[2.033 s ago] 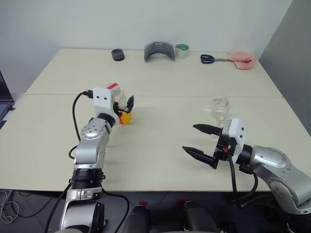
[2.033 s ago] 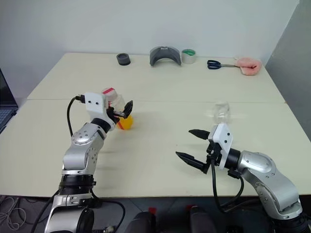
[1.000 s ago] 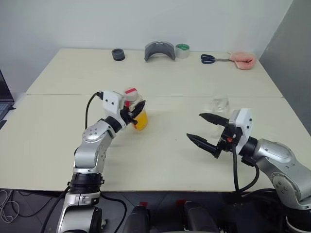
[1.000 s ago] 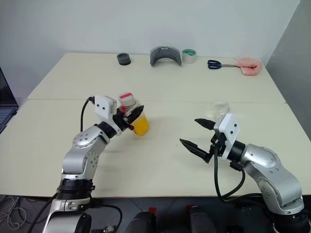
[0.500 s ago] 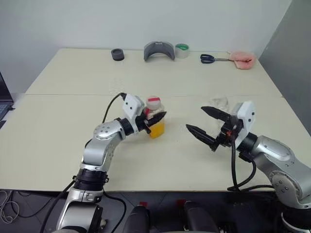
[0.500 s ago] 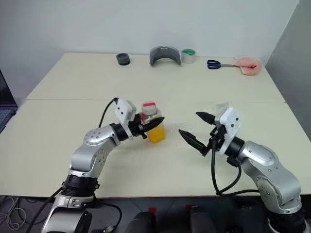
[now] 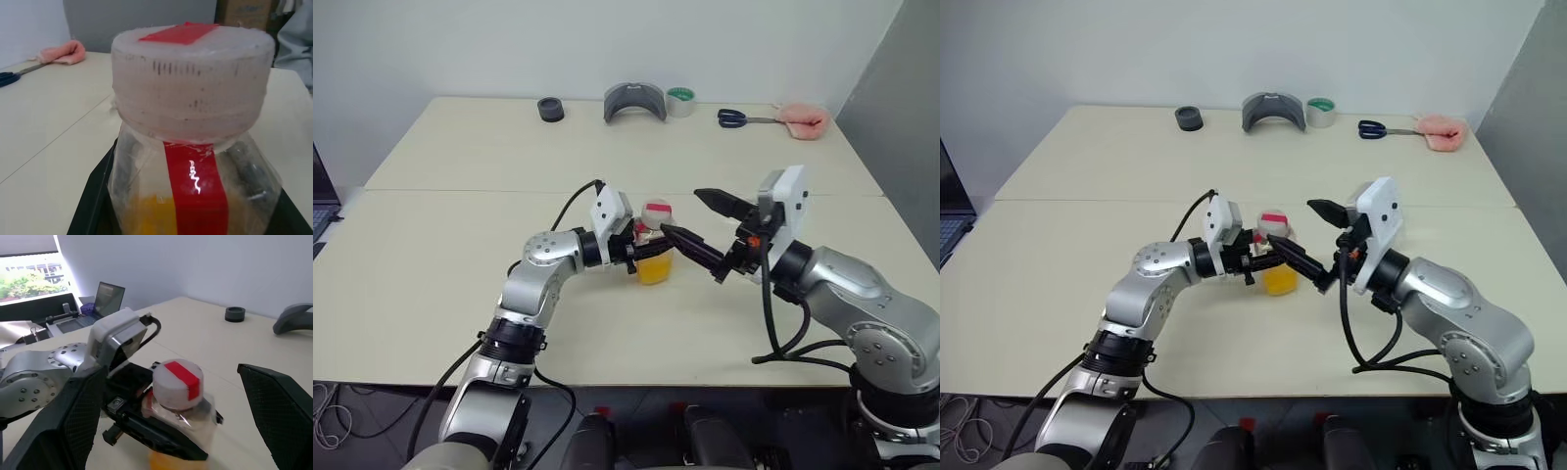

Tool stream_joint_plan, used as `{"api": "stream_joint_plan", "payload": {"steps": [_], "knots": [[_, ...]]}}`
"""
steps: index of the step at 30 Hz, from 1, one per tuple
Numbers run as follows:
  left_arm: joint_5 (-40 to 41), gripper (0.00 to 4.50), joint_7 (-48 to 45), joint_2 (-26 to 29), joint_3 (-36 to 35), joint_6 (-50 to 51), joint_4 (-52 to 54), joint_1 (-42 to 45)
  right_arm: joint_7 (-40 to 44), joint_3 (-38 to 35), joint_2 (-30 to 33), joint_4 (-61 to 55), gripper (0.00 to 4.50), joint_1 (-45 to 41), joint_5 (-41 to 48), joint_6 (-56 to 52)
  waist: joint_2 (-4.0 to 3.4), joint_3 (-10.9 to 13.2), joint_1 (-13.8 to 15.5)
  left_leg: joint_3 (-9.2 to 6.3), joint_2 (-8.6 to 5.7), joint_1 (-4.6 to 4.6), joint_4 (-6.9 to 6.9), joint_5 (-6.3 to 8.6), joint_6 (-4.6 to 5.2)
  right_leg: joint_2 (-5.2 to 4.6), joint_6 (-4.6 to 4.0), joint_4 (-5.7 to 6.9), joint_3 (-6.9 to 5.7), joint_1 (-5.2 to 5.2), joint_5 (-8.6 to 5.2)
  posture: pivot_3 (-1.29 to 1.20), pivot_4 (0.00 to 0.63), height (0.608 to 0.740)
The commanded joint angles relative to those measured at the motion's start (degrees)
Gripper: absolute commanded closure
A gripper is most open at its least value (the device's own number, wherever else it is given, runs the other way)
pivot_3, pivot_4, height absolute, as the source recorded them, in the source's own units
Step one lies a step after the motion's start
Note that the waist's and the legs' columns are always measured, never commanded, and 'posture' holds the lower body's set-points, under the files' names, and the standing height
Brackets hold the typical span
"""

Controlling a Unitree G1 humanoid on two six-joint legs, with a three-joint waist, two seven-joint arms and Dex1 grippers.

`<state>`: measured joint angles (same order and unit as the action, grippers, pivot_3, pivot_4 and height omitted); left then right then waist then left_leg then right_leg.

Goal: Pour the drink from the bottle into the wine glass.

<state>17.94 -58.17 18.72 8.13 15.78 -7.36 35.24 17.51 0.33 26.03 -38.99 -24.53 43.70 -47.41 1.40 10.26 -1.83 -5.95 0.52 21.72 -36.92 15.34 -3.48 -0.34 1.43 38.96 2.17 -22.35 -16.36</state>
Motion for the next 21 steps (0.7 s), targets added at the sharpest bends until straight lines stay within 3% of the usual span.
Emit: {"api": "stream_joint_plan", "payload": {"steps": [1,21], "knots": [[1.5,2.72,-2.8,-0.4,0.3,-1.3,0.5,2.1,-0.2,2.3,-0.5,0.0,0.0,-2.1,-3.2,1.6,-0.01,0.0,-0.1,0.01,0.0,0.0,0.0,0.0,0.0,0.0,0.0,0.0,0.01,-0.02,0.0,0.0,0.15,0.74],[0.2,2.72,-5.6,-0.8,0.4,-2.7,-2.6,4.9,0.9,7.6,-5.0,4.3,0.0,-3.7,-13.8,4.8,-0.01,0.0,0.0,-0.05,0.02,0.05,0.0,0.0,0.0,0.02,-0.01,0.01,-0.01,-0.07,0.0,0.0,0.15,0.74]]}}
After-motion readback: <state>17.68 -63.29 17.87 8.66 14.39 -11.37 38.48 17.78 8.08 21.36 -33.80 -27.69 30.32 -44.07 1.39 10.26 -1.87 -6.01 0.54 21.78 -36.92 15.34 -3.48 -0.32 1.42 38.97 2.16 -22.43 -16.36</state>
